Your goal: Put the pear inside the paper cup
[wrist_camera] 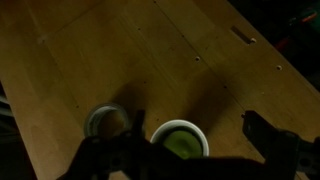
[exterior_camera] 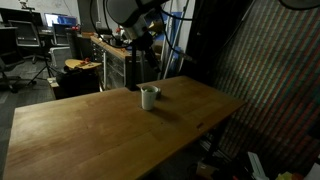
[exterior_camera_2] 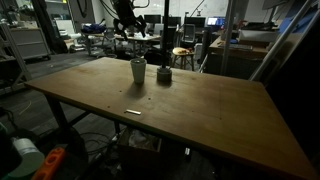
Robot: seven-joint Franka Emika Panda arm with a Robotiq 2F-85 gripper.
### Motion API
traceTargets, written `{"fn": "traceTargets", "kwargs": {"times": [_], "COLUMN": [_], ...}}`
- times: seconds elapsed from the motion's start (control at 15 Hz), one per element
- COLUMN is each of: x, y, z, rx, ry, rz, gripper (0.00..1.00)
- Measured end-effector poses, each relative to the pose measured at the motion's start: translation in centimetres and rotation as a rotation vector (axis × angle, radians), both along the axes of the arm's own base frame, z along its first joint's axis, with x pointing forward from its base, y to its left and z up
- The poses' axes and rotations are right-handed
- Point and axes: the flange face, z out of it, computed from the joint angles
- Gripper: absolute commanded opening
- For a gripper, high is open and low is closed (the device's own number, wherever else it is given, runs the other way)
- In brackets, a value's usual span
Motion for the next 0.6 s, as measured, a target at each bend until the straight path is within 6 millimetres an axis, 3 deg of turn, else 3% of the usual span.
{"fn": "traceTargets", "kwargs": {"times": [0.6], "x": [-0.23], "y": [0.21], "z": [-0.6], "rx": [-0.003], "ry": [0.009], "rz": [-0.001], "gripper": [1.0]}}
